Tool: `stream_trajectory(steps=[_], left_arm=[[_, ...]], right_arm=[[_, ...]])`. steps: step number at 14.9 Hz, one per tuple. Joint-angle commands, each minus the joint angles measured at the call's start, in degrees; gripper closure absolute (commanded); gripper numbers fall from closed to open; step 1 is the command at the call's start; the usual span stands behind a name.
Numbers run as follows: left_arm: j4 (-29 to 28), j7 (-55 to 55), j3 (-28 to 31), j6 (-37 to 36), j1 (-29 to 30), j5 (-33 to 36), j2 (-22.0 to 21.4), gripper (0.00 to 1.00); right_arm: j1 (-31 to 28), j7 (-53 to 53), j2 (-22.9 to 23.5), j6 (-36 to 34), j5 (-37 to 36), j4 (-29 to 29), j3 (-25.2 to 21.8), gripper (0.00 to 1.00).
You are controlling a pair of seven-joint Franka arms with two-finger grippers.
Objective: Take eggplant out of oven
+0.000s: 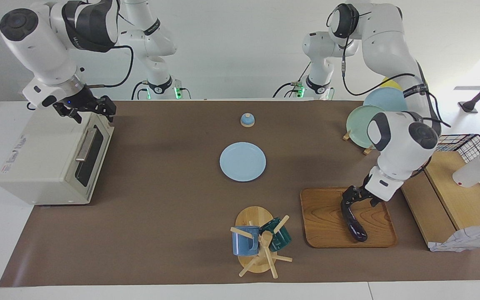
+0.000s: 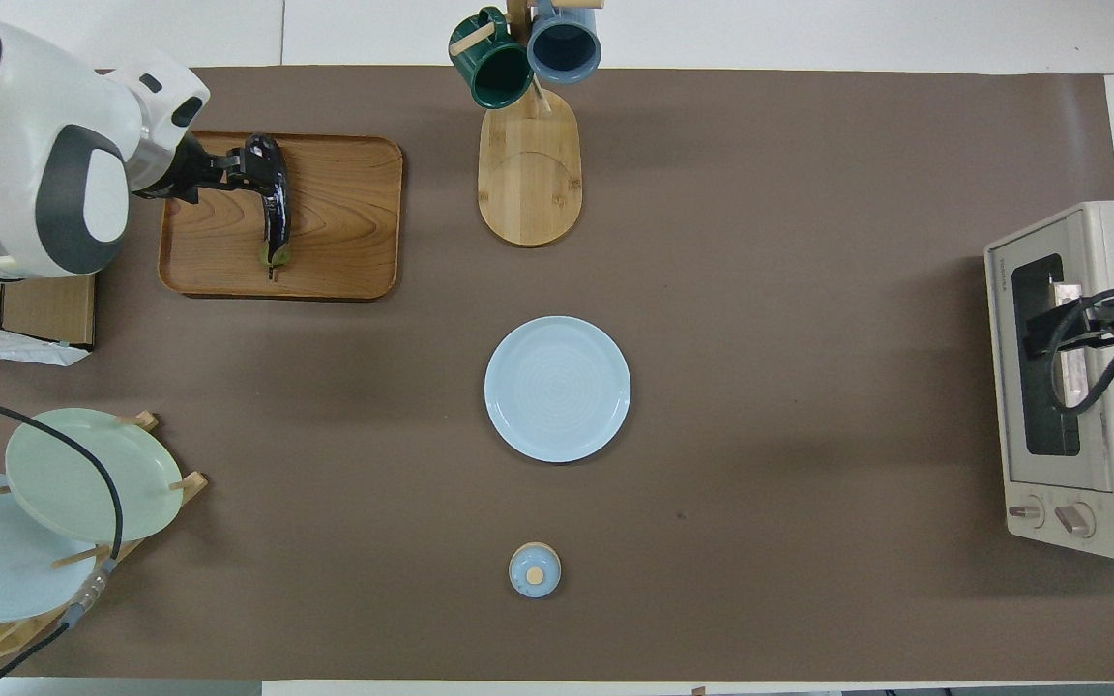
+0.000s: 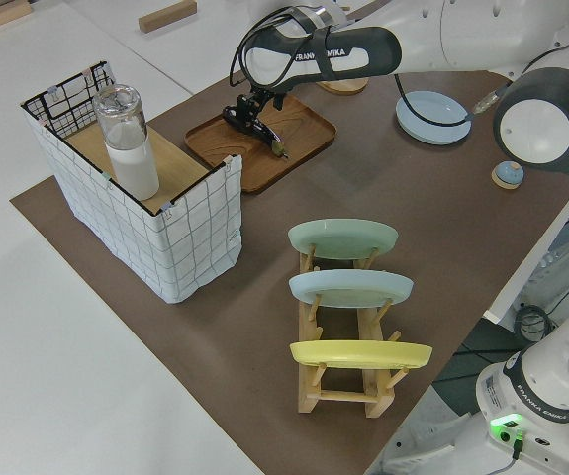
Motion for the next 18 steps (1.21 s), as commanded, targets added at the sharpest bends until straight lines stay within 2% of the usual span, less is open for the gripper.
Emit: stream_trajectory(steps=[1,6,8,10,14,18], left_arm=[[-1.3,0.7,0.4,-7.4,0.8,-0.5,-7.3,0.00],[-2.0,0.6,0.8,-21.8,0.7,2.3,-18.7,0.00],[-2.7,0.3,0.8,-26.9,0.7,2.4,-21.8,0.00],[-5.0,-1.0,0.8,-28.5,0.7,2.8,-24.4,0.00],[-10.3,-1.7,0.7,-27.8,0.1,2.8,-27.1,0.00],[-9.4,-1.6,0.6,-28.6,-0.2,2.8,-27.2,0.00]], right_arm=[[0.6,0.8,-0.2,-1.1,1.0,0.1,-1.6,0.00],[1.8,4.4,-0.6,-3.2,1.6,0.5,-2.8,0.00],[2.1,4.5,-1.9,-5.0,1.6,0.5,-2.5,0.00],[2.2,4.2,-2.2,-4.4,1.9,0.5,-2.6,0.00],[2.1,4.0,-2.4,-4.2,2.4,1.0,-2.9,0.00],[2.2,3.9,-2.4,-3.6,2.3,1.0,-2.6,0.00]])
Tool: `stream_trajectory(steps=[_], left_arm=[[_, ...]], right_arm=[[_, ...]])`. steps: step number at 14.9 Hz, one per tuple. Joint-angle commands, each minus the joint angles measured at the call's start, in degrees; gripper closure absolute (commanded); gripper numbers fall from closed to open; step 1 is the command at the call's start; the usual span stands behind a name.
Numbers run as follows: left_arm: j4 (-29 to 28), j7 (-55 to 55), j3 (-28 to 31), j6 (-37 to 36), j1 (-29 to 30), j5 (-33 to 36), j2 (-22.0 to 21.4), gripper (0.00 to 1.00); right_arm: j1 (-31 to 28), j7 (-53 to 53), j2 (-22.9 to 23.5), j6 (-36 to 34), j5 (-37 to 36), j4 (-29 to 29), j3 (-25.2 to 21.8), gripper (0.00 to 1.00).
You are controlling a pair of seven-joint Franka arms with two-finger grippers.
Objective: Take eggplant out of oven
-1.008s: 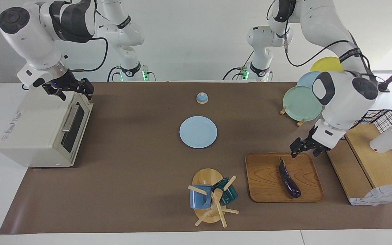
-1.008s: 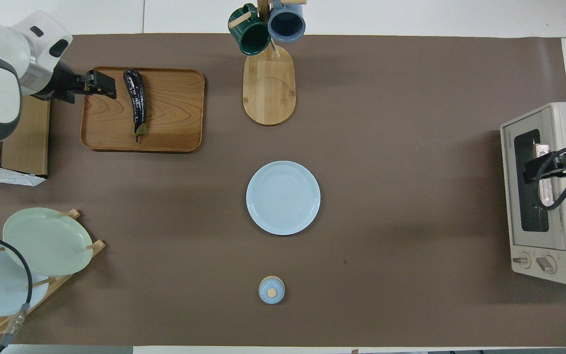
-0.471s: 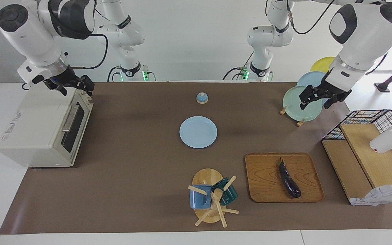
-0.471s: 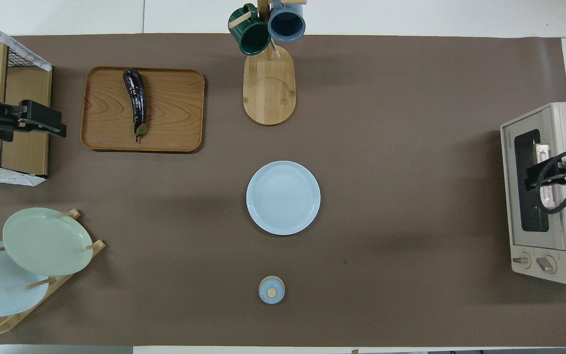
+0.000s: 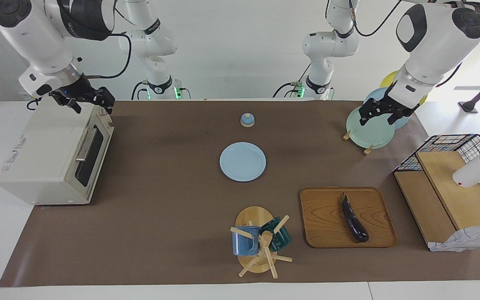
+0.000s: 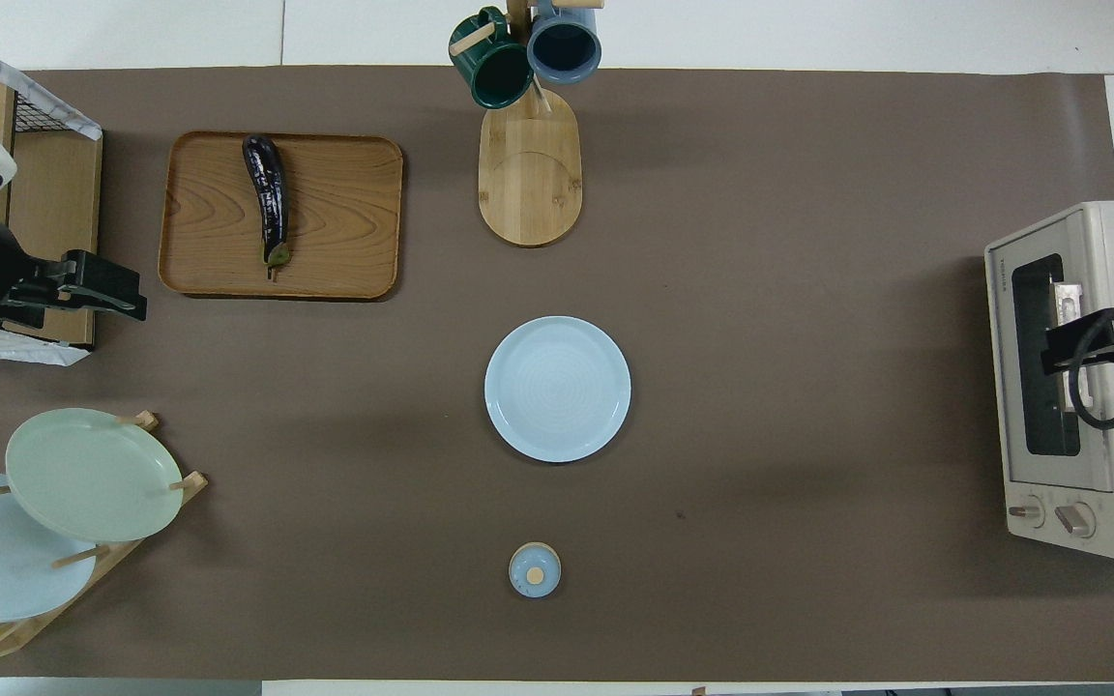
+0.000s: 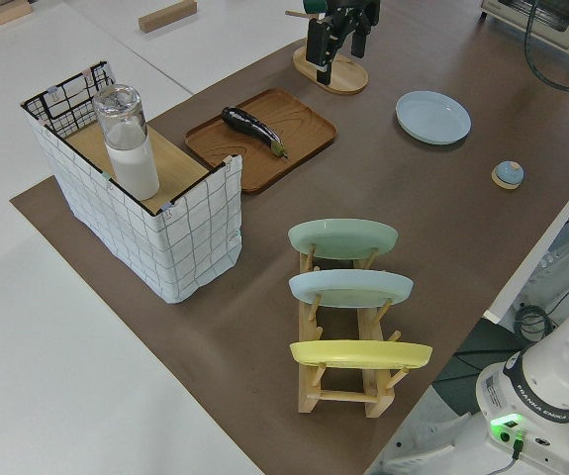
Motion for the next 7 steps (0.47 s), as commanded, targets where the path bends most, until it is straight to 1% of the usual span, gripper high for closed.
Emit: stream_trajectory(steps=[1,7], left_arm=[[-1.3,-1.0,0.1,-0.5,-0.5,1.2,-2.1,0.00],[-1.0,-0.9,-0.2,-0.8,-0.5,1.2,-2.1,0.00]], right_arm=[[-0.3,0.1,-0.3,0.5,1.6,0.3,-0.1,0.00],[-0.1,0.2,-0.3,2.8,1.6,0.3,-0.1,0.00]])
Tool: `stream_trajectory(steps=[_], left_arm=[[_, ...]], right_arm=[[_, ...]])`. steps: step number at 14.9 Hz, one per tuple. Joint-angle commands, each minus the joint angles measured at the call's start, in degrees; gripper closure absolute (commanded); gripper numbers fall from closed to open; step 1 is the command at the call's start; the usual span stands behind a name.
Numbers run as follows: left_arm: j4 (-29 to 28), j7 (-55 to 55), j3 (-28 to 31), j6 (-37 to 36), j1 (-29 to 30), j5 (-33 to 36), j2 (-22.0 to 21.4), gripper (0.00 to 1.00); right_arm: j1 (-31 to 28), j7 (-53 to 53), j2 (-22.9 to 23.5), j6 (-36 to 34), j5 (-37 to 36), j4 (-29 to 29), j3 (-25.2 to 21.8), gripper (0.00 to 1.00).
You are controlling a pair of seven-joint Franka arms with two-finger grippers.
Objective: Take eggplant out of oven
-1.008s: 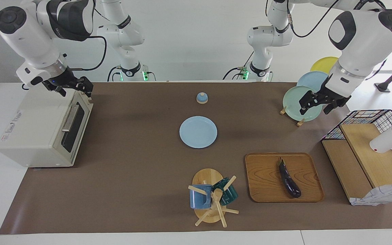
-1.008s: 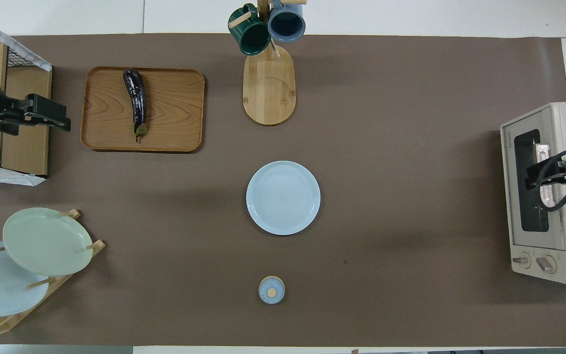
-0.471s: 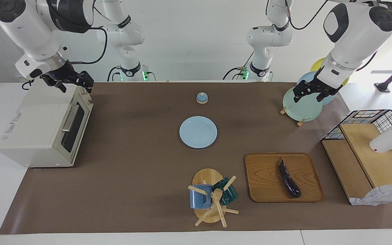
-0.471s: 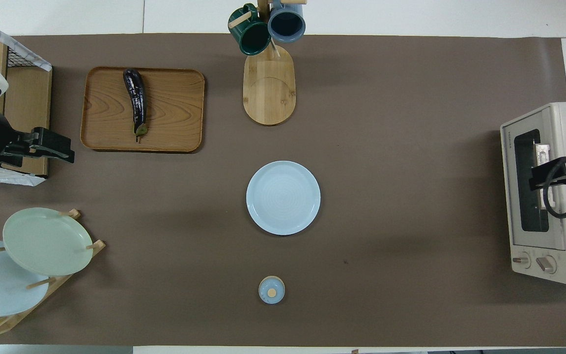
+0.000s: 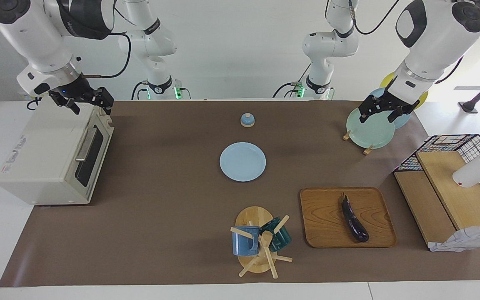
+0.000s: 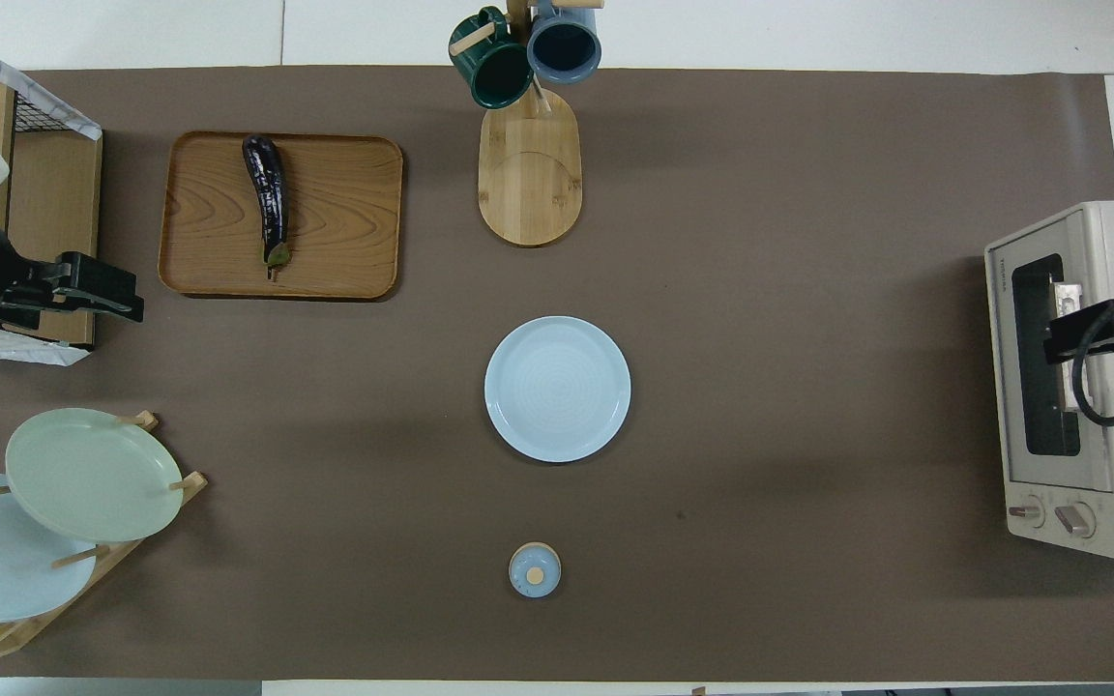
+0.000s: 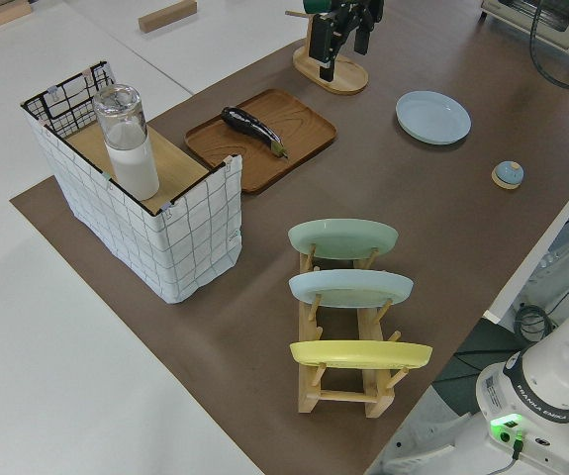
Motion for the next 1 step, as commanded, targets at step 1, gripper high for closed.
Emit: stream_trajectory(steps=[1], left_arm=[[-1.0,-0.8,0.1,-0.6,-0.5,1.3,-1.3,0.00]], right_arm=[[-0.1,0.2,-0.3,0.7,1.6,0.0,-0.1,0.00]])
